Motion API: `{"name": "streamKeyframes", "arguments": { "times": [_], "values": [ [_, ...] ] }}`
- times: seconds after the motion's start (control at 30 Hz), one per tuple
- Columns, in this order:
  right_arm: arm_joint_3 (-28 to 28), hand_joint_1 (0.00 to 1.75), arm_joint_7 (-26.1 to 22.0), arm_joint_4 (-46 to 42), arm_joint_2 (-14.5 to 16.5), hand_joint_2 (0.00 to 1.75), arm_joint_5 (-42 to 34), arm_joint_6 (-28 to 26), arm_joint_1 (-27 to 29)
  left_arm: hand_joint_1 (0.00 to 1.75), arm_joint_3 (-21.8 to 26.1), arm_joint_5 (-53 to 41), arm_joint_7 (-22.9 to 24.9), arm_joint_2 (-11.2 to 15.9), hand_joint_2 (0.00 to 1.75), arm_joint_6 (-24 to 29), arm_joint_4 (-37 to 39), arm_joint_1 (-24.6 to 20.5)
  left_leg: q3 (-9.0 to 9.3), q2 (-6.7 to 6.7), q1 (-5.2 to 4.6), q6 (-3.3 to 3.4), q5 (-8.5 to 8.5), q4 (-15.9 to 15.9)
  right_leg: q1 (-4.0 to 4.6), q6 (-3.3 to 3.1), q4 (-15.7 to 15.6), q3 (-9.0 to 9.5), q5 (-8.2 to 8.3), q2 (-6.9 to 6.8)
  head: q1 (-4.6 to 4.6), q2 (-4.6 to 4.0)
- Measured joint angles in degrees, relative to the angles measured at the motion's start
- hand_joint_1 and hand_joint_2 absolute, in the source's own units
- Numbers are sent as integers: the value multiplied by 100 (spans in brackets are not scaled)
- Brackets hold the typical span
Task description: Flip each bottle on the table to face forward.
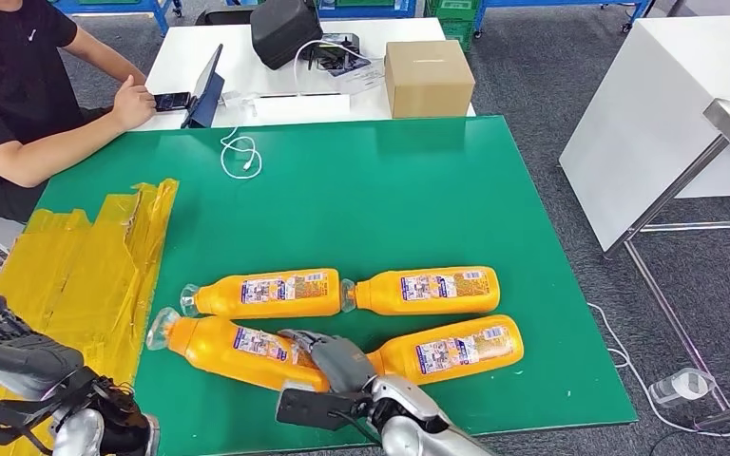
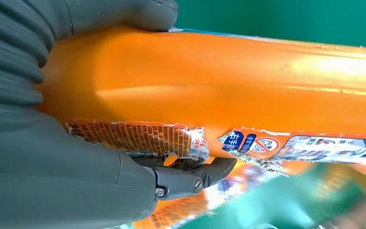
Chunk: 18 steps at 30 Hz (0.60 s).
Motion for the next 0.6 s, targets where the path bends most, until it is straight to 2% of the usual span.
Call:
{"name": "streamKeyframes", "arguments": {
  "times": [0.2, 0.3, 0.37, 0.43, 0.6],
  "values": [
    [-730, 175, -470, -1595, -23, 175, -52, -236, 799, 0, 61, 1235, 1187, 16, 175, -1640, 131, 77, -29, 0, -4, 1, 1, 1, -4, 0, -1, -29, 0, 0, 0, 0],
    [-946, 175, -694, -2046, -28, 175, -211, -284, 957, 0, -21, 2356, 2267, 58, 175, -2922, 330, 116, -33, -1, -8, 1, 1, 1, -9, 0, -1, -32, 0, 0, 0, 0],
    [-1056, 175, -864, -2205, -31, 175, -353, -290, 988, 0, -181, 2920, 2755, 90, 175, -3713, 511, 183, -35, 2, -8, 2, 0, 1, -9, 1, -1, -34, 0, 2, 1, 0],
    [-1154, 175, -973, -2306, -32, 175, -443, -288, 994, 0, -367, 3109, 2873, 110, 175, -4116, 658, 260, -35, 3, -9, 2, 0, 2, -9, 1, -1, -35, 1, 3, 1, 0],
    [-1307, 175, -1052, -2410, -26, 175, -481, -257, 1001, 0, -726, 3144, 2824, 171, 175, -4359, 785, 444, -38, 1, -8, 2, 0, 2, -8, 1, -2, -38, 0, 1, -1, 0]
  ]
}}
